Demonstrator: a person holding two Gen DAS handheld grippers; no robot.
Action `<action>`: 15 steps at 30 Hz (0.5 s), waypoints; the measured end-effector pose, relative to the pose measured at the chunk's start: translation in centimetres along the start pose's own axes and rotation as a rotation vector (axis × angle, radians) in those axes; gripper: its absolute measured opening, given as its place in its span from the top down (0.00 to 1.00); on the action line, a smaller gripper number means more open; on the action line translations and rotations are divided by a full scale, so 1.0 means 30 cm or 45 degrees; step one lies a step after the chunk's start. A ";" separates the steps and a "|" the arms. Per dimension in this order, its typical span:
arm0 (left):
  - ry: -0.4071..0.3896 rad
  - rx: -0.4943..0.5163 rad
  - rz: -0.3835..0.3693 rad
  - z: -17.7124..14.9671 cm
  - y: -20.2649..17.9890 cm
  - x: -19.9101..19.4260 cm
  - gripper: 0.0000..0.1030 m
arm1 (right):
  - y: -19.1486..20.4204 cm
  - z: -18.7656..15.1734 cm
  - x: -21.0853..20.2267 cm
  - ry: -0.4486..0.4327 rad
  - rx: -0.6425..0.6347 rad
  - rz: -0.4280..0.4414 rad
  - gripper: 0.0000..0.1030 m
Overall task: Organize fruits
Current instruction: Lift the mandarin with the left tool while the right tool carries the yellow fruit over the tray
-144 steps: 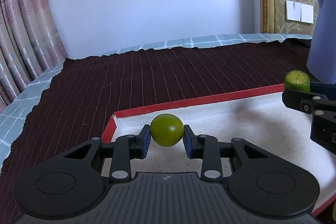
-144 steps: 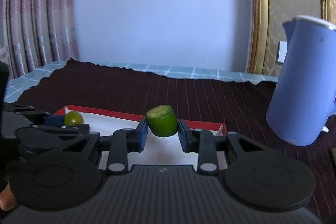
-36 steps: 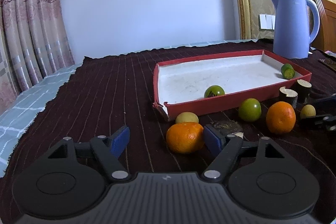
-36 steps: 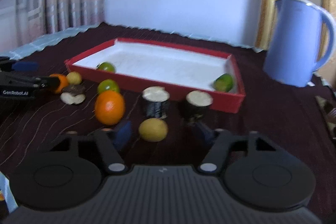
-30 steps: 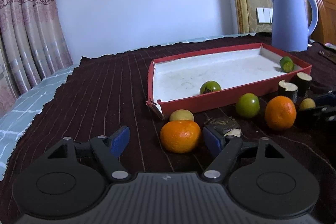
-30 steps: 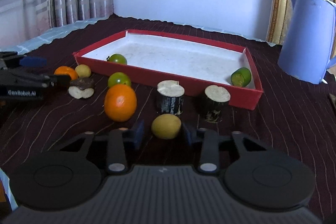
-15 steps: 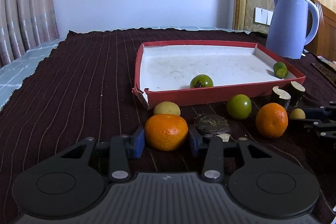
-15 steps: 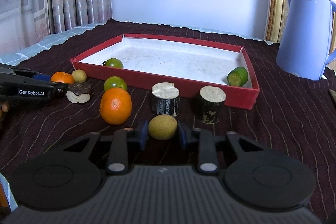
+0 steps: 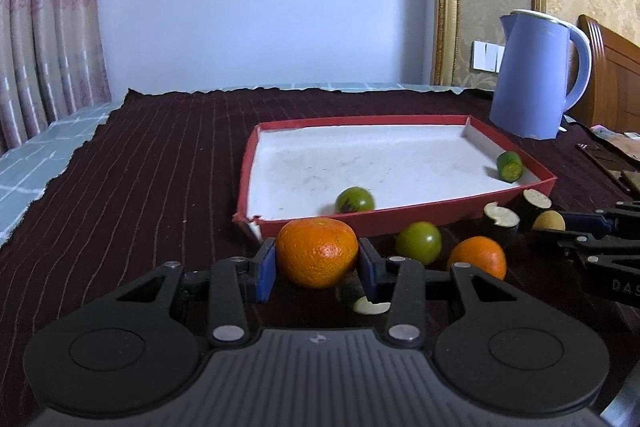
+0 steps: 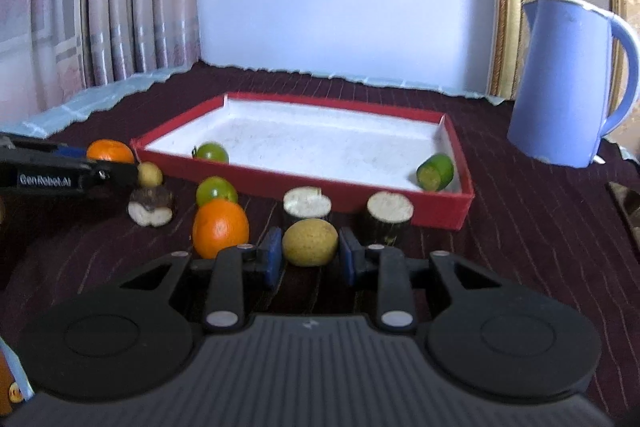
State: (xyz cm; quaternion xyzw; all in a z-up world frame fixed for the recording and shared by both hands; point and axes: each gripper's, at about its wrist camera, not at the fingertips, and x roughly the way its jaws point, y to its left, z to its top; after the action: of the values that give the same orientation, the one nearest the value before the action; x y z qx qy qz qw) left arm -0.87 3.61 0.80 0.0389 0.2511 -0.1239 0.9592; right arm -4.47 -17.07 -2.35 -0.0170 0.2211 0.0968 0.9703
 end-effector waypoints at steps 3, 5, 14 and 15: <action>0.003 -0.002 -0.026 0.008 -0.022 0.002 0.60 | 0.001 0.011 -0.012 -0.027 0.014 -0.017 0.72; 0.004 0.010 -0.035 0.012 -0.042 0.002 0.60 | 0.003 0.015 -0.017 -0.039 0.018 -0.018 0.72; -0.023 0.071 -0.020 0.007 -0.108 -0.001 0.60 | 0.017 0.025 -0.031 -0.070 0.023 -0.024 0.72; -0.021 0.070 -0.019 0.007 -0.109 0.000 0.60 | 0.016 0.025 -0.032 -0.071 0.027 -0.028 0.72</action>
State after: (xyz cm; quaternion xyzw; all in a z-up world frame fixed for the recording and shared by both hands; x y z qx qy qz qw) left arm -1.62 0.43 0.94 0.0622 0.2401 -0.1383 0.9588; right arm -5.11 -16.73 -1.26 -0.0065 0.1946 0.0843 0.9772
